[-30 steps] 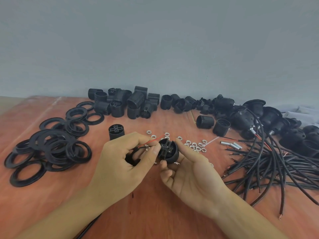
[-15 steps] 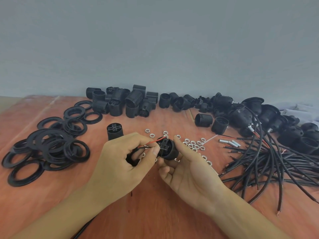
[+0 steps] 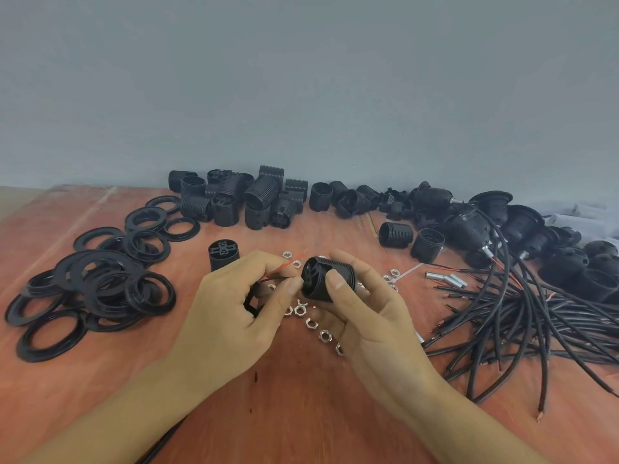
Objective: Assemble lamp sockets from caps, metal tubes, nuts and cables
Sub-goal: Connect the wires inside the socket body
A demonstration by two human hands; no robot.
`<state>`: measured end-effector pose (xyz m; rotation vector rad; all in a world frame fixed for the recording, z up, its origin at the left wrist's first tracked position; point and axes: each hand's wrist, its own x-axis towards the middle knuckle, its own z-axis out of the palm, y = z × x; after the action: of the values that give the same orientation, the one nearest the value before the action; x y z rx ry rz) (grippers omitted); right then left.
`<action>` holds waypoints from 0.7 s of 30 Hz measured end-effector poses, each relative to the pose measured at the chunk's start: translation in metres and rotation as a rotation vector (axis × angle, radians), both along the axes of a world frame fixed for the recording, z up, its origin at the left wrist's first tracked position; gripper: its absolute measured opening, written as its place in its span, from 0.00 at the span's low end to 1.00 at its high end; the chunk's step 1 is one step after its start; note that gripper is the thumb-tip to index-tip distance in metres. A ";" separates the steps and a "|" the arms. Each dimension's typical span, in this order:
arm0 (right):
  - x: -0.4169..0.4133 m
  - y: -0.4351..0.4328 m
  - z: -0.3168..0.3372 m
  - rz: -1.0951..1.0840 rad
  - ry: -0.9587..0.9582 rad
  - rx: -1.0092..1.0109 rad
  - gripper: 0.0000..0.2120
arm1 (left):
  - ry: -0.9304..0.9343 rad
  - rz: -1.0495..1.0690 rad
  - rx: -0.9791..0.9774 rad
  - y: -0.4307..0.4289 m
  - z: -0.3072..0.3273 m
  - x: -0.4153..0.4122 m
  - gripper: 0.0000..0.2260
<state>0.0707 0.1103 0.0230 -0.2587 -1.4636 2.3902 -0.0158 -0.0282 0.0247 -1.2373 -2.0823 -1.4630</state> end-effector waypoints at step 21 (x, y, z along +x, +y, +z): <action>0.000 -0.008 -0.004 -0.160 0.131 0.154 0.21 | -0.125 0.002 0.086 0.003 -0.003 0.004 0.05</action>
<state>0.0705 0.1020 0.0193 -0.1713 -1.4978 2.1155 -0.0122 -0.0254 0.0213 -1.1378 -2.0737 -1.6495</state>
